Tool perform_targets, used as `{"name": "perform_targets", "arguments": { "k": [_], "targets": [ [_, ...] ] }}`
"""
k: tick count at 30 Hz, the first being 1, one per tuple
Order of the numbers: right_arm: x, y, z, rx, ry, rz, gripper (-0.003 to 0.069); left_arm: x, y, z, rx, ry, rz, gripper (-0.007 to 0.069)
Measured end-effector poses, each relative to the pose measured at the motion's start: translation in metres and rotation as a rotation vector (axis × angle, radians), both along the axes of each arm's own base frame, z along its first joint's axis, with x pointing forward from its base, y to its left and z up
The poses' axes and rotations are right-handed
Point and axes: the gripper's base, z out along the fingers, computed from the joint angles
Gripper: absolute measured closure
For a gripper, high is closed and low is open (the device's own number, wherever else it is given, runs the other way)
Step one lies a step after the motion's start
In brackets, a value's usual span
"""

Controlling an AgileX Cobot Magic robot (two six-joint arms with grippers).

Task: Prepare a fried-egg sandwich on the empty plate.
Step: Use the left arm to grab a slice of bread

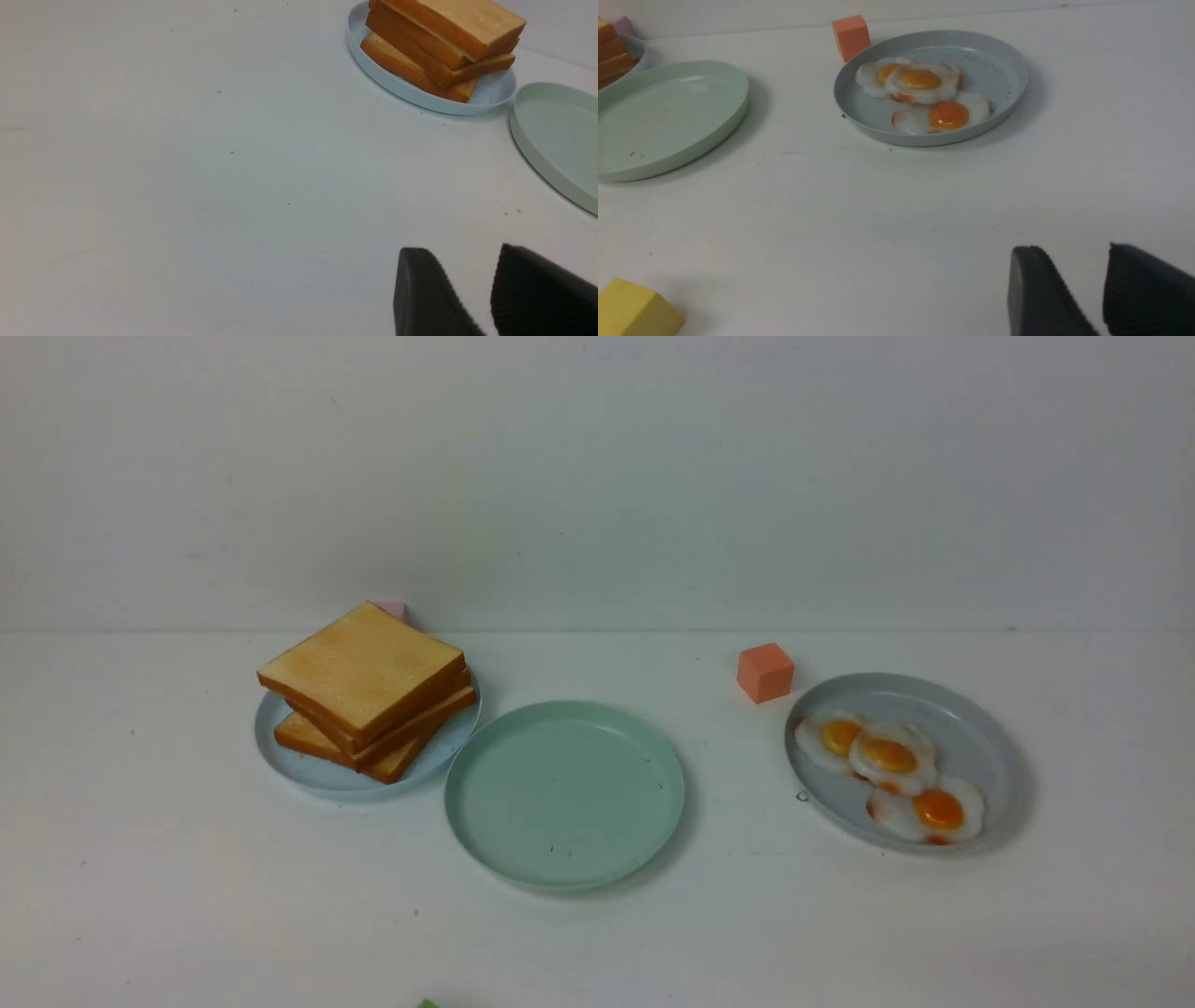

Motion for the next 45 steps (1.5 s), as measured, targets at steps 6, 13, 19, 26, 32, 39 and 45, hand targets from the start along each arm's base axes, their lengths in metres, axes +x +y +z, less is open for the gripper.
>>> {"name": "perform_targets", "arguments": {
  "k": [6, 13, 19, 26, 32, 39, 45],
  "targets": [
    [0.000, 0.000, 0.000, 0.000, 0.000, 0.000, 0.0418, 0.000, 0.000, 0.000, 0.000, 0.000, 0.000, 0.0386],
    [0.000, 0.000, 0.000, 0.000, 0.000, 0.000, 0.0418, 0.000, 0.000, 0.000, 0.000, 0.000, 0.000, 0.0386],
    [0.000, 0.000, 0.000, 0.000, 0.000, 0.000, 0.0418, 0.000, 0.000, 0.000, 0.006, -0.003, 0.001, 0.0386],
    [0.000, 0.000, 0.000, 0.000, 0.000, 0.000, 0.0418, 0.003, -0.005, 0.012, -0.397, -0.127, 0.045, 0.0386],
    [0.000, 0.000, 0.000, 0.000, 0.000, 0.000, 0.0418, 0.005, -0.001, 0.028, -0.773, -0.296, 0.113, 0.0386],
    [0.000, 0.000, 0.000, 0.000, 0.000, 0.000, 0.0418, 0.001, -0.007, 0.048, -0.741, -0.300, 0.042, 0.0478],
    [0.000, 0.000, 0.000, 0.000, 0.000, 0.000, 0.0418, 0.003, -0.021, 0.099, -0.386, -0.209, -0.172, 0.0604]
  ]
}}
